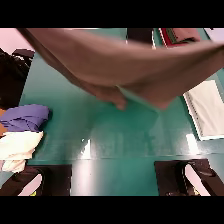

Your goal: Fold the shirts.

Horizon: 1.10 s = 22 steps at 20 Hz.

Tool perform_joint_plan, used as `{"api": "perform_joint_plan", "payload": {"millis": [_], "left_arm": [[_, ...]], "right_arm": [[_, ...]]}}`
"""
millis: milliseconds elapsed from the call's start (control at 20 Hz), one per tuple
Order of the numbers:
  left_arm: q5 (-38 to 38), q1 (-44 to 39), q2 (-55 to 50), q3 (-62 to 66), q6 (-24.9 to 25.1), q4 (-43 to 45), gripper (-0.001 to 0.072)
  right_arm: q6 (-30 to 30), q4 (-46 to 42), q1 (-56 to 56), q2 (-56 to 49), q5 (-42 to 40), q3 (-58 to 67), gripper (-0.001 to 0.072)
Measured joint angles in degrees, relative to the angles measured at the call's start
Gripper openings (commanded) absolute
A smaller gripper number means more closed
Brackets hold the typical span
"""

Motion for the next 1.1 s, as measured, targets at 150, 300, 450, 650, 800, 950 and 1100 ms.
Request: {"api": "perform_joint_plan", "payload": {"millis": [150, 300, 450, 650, 800, 950, 1100], "left_arm": [[0.1, 0.5, 2.8, 9.5, 0.2, 1.1, 0.0025], [1.0, 0.6, 4.0, 16.3, 0.9, 2.7, 0.0024], [1.1, 0.7, 3.2, 19.0, 1.2, 5.5, 0.0025], [-1.1, 0.7, -2.8, 17.7, 1.3, 7.6, 0.0026], [-2.5, 0.7, -11.2, 15.0, 1.4, 8.1, 0.0026], [-4.9, 0.7, -22.8, 13.6, 1.4, 8.0, 0.0026], [-6.3, 0.7, -34.4, 13.0, 1.5, 6.9, 0.0027]], "right_arm": [[1.7, -0.2, 0.0, 1.6, 0.3, 7.8, 0.0012], [3.8, -1.6, -0.1, 0.4, 2.3, 15.6, 0.0012], [5.7, -2.2, -0.1, -3.5, 6.7, 23.1, 0.0012], [8.4, -2.8, -0.1, -10.4, 12.6, 28.7, 0.0012], [9.8, -3.1, -0.1, -15.8, 15.8, 25.5, 0.0012], [10.3, -3.3, 0.0, -21.7, 15.6, 17.0, 0.0012], [10.4, -4.9, 1.9, -28.6, 11.1, 8.4, 0.0012]]}}
